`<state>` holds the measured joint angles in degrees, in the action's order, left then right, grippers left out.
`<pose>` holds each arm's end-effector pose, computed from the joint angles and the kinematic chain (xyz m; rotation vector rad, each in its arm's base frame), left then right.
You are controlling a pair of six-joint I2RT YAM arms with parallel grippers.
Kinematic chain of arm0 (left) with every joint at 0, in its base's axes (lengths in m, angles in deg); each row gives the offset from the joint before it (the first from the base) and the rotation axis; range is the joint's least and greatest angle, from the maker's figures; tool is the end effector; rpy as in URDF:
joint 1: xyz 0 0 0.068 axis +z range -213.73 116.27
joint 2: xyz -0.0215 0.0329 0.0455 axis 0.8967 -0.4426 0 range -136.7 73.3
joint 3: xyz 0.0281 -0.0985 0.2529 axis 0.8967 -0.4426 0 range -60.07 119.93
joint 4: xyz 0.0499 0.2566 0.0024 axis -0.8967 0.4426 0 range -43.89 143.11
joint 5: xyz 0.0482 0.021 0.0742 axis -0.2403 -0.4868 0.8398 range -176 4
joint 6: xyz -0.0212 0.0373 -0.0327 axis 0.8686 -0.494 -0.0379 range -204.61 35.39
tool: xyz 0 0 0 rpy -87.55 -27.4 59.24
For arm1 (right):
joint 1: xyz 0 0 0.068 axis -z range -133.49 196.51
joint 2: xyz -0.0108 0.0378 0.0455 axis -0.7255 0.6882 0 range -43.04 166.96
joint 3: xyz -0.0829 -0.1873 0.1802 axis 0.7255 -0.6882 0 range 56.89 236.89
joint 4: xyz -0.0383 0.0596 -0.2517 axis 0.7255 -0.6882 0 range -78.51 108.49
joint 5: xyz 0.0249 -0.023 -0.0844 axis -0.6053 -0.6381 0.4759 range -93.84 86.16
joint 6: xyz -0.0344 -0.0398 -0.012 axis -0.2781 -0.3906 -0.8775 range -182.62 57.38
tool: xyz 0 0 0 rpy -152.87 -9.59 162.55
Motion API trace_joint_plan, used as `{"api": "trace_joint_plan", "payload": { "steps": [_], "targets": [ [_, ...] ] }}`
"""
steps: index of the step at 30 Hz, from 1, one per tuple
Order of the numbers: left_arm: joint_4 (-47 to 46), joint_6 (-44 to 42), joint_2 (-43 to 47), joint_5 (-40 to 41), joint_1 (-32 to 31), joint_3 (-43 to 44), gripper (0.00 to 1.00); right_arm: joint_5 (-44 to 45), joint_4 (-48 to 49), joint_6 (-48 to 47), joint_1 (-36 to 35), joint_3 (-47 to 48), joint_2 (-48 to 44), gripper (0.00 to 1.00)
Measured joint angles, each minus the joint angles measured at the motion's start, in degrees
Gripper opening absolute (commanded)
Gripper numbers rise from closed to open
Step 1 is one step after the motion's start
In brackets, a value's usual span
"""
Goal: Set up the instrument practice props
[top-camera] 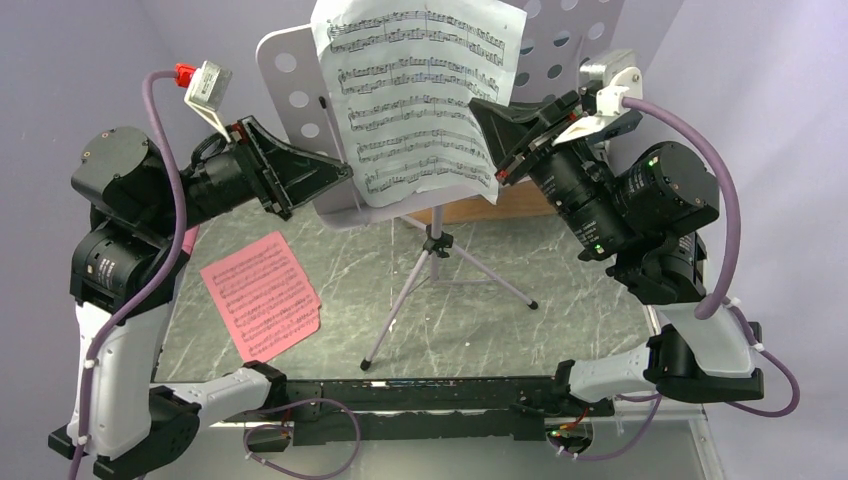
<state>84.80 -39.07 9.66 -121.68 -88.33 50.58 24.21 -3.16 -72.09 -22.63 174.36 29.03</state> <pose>0.1074 -0.0721 0.5851 0.2809 1.6002 -1.4131 0.0743 0.1478 0.6238 -0.3877 1.1684 0.6273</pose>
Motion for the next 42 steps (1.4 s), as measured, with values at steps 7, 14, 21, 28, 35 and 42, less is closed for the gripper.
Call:
{"api": "trace_joint_plan", "payload": {
  "steps": [7, 14, 21, 28, 35, 42],
  "targets": [
    [1.68, -3.74, 0.17, 4.74, -1.11, 0.24, 0.33, 0.00, 0.85, -0.31, 0.00, 0.00, 0.85, 0.00],
    [0.94, -4.48, 0.66, 6.21, -1.11, -1.40, 0.27, -0.02, 1.75, -1.09, 0.00, 0.00, 1.57, 0.00],
    [-1.33, -4.37, 0.42, 5.86, -1.11, -2.34, 0.17, 0.00, 2.05, -1.75, 0.00, 0.00, 1.60, 0.00],
    [-5.18, -4.37, 1.66, 4.92, -1.29, -5.33, 0.08, 0.72, 4.33, -2.01, 0.00, -2.60, 0.24, 0.00],
    [-8.39, -4.63, 2.40, 3.56, -1.36, -7.50, 0.02, 2.91, 6.71, -1.95, 0.00, -4.70, -1.53, 0.00],
    [-11.63, -6.54, 3.69, 2.51, -1.36, -10.19, 0.00, 3.45, 7.19, -1.90, 0.00, -4.70, -1.51, 0.00]
  ]
}}
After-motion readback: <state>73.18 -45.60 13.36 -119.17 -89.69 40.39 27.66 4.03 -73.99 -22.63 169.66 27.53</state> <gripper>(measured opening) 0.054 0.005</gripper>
